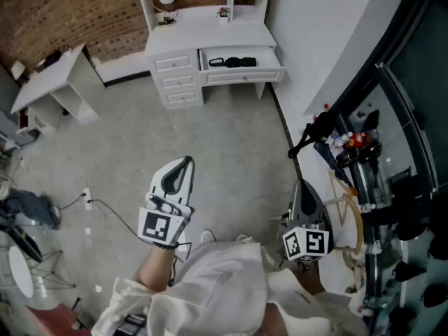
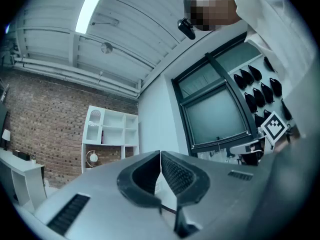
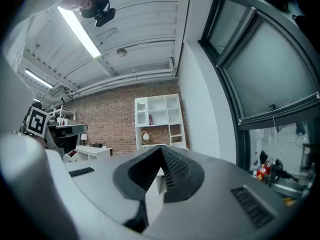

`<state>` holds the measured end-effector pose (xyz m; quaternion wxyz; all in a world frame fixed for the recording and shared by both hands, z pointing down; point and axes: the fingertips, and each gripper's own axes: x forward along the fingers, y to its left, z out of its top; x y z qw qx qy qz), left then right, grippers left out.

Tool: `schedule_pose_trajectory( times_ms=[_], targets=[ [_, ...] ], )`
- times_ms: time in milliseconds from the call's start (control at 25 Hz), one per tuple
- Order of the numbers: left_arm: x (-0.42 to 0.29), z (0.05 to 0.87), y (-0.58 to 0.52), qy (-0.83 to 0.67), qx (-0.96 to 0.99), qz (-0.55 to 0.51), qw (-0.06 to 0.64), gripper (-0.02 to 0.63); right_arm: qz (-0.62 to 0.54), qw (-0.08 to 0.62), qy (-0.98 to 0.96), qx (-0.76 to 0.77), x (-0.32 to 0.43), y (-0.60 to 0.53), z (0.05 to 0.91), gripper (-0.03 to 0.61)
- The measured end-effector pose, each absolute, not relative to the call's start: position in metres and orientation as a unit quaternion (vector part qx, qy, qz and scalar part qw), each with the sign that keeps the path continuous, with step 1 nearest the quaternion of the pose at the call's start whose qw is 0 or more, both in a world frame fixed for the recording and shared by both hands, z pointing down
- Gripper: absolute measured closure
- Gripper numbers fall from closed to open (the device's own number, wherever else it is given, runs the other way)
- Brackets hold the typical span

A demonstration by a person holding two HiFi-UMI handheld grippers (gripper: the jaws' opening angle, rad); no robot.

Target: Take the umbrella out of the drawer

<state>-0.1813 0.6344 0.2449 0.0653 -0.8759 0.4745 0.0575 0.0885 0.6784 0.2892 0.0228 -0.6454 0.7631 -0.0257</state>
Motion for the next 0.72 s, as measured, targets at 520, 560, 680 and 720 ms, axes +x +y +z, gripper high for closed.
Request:
schedule_pose_trajectory(
  times_ms=[520, 560, 680, 720],
  targets=[
    [-0.184, 0.252, 0.631, 0.448, -0.891, 0.064, 0.039, 0.583, -0.037, 0.035, 0.767, -0.640, 0.070, 0.675, 0.289, 0.561],
    [-0.183, 0.254, 0.630, 0.440, -0.895, 0.062, 0.033, 0.582, -0.038, 0.034, 0.766, -0.641, 0.068, 0.675, 0.290, 0.561],
    [-0.180, 0.259, 0.627, 0.416, -0.907, 0.059, 0.019, 0.411, -0.039, 0.032, 0.763, -0.645, 0.061, 0.674, 0.290, 0.561],
    [-0.179, 0.259, 0.626, 0.410, -0.910, 0.060, 0.015, 0.372, -0.040, 0.032, 0.761, -0.646, 0.058, 0.673, 0.290, 0.561]
  ],
)
